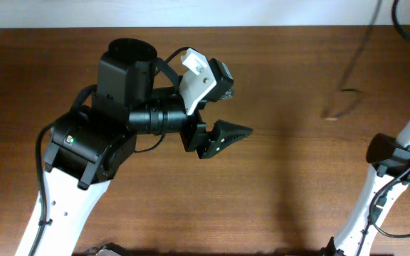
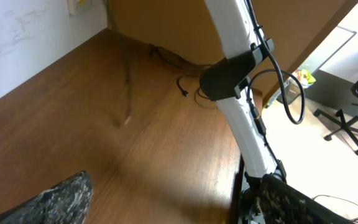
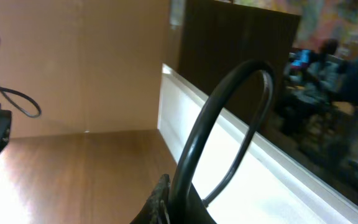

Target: Untangle cables

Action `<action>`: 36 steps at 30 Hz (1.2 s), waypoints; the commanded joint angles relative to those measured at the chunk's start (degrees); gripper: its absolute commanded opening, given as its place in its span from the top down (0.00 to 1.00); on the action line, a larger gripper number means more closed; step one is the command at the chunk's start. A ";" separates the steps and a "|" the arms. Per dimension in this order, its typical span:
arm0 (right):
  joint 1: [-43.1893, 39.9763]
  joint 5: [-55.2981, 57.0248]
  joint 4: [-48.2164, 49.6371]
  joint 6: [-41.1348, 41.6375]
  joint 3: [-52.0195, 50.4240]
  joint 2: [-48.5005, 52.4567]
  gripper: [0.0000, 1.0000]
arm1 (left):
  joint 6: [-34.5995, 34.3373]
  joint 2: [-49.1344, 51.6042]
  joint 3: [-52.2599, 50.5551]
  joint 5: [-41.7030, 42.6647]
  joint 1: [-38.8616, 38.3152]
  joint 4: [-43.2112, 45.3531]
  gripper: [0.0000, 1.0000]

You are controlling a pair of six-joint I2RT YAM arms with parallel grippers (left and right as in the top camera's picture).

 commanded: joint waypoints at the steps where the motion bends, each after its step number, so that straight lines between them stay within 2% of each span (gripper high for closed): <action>1: -7.28 0.17 0.17 1.57 0.24 -1.07 0.96 | -0.31 -0.68 0.26 1.05 -0.02 0.50 0.13; 4: -18.38 0.17 -5.25 1.36 -0.07 -0.92 0.96 | -0.31 -0.66 0.26 1.05 -0.02 0.50 0.13; 9: -25.18 0.17 -15.98 1.51 -1.40 -0.90 0.96 | -0.35 -0.66 0.26 1.09 -0.02 1.09 0.14; 12: -28.06 0.66 -28.68 1.57 -5.84 -0.90 0.97 | -1.25 -0.66 0.26 1.29 -0.02 1.81 0.13; 14: -28.83 0.17 -40.65 1.33 -11.39 -0.90 0.96 | -1.42 -0.66 0.26 1.29 -0.02 2.08 0.13; 18: -28.72 0.17 -40.68 -6.25 -13.05 -0.96 0.96 | -1.38 -0.66 0.26 1.27 -0.02 2.56 0.12; 23: -31.89 0.17 -40.72 -29.44 -13.07 -0.94 0.96 | -1.40 -0.66 0.26 1.27 -0.02 4.04 0.12; 28: -44.33 0.61 -40.76 -34.32 -13.53 -0.94 0.97 | -1.42 -0.66 0.26 1.27 -0.02 4.02 0.12; 31: -47.08 0.17 -41.46 -34.29 -13.94 -0.90 0.96 | -1.42 -0.66 0.26 1.27 -0.94 4.24 0.13; 32: -46.95 0.17 -41.90 -34.27 -13.94 -0.90 0.86 | -1.42 -0.66 0.26 1.27 -1.38 4.24 0.13; 33: -46.75 0.17 -43.39 -34.27 -13.94 -0.90 0.52 | -1.42 -0.66 0.26 1.27 -1.92 4.20 0.13; 34: -46.36 0.17 -44.48 -34.27 -13.94 -0.90 0.01 | -1.42 -0.66 0.26 1.27 -2.12 4.22 0.12; 36: -44.81 0.17 -46.88 -34.07 -13.94 -0.90 0.01 | -1.40 -0.66 0.26 1.27 -2.12 4.24 0.12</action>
